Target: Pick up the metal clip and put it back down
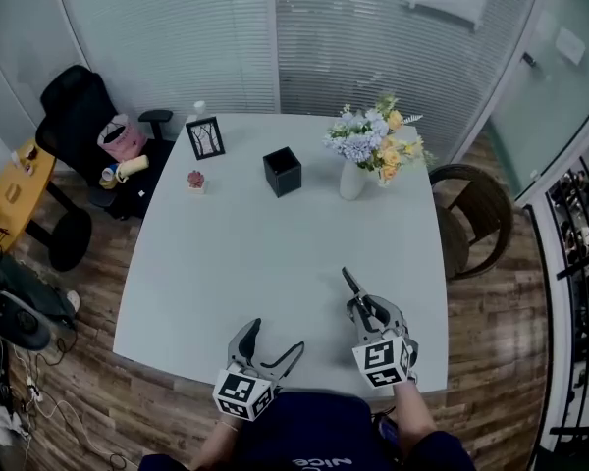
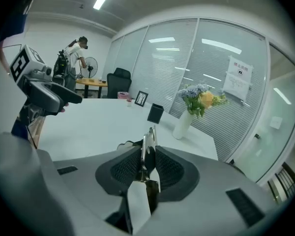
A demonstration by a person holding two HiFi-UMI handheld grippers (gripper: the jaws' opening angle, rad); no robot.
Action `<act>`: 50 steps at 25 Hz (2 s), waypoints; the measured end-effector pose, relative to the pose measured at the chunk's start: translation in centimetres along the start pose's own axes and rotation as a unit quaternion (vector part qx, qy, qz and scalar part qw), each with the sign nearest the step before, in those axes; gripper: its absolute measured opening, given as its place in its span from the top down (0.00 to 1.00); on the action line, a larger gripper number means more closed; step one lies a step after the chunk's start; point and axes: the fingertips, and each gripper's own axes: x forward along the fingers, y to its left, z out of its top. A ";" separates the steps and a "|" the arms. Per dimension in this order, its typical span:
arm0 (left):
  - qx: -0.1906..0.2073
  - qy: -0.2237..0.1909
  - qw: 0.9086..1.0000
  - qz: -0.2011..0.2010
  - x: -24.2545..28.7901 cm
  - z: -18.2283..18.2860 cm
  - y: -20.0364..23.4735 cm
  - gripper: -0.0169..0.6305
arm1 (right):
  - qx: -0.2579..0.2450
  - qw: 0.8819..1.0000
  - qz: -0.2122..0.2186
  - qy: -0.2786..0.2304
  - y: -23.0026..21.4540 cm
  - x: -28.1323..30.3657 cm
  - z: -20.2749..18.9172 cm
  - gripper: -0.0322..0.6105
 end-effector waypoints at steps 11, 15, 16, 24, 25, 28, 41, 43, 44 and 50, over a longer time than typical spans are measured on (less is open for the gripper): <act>0.006 0.015 1.000 -0.013 1.1 -0.4 -1.1 0.31 | -0.019 0.997 0.000 0.076 -1.5 5.7 -6.6 0.79; 0.007 0.018 1.000 -0.009 1.1 -0.5 -0.8 0.31 | -0.028 0.995 0.007 0.096 -1.0 7.7 -7.8 0.79; 0.007 0.019 1.000 -0.006 1.0 -0.5 -0.6 0.31 | -0.029 0.994 0.009 0.100 -0.8 8.1 -8.2 0.79; 0.001 0.029 1.000 0.009 0.2 -1.1 0.6 0.31 | -0.036 0.991 0.009 0.128 0.0 9.7 -10.2 0.79; 0.001 0.030 1.000 0.009 0.2 -1.1 0.6 0.31 | -0.044 0.991 0.009 0.129 -0.1 9.8 -10.1 0.79; 0.000 0.034 0.999 0.005 0.4 -1.4 0.4 0.31 | -0.072 0.988 0.005 0.135 -0.4 10.2 -10.3 0.78; -0.002 0.043 0.999 0.020 0.0 -1.8 1.4 0.31 | -0.088 0.986 0.002 0.140 -0.1 11.2 -10.2 0.75; -0.005 0.044 0.999 0.025 -0.2 -1.9 1.6 0.31 | -0.065 0.988 0.003 0.137 -0.2 11.2 -10.1 0.57; -0.006 0.045 0.999 0.028 -0.3 -1.9 1.7 0.31 | -0.054 0.989 0.001 0.135 -0.3 11.1 -10.0 0.53; -0.002 0.047 0.998 0.037 -0.5 -1.9 2.2 0.31 | -0.018 0.992 -0.019 0.122 -1.3 10.2 -8.7 0.38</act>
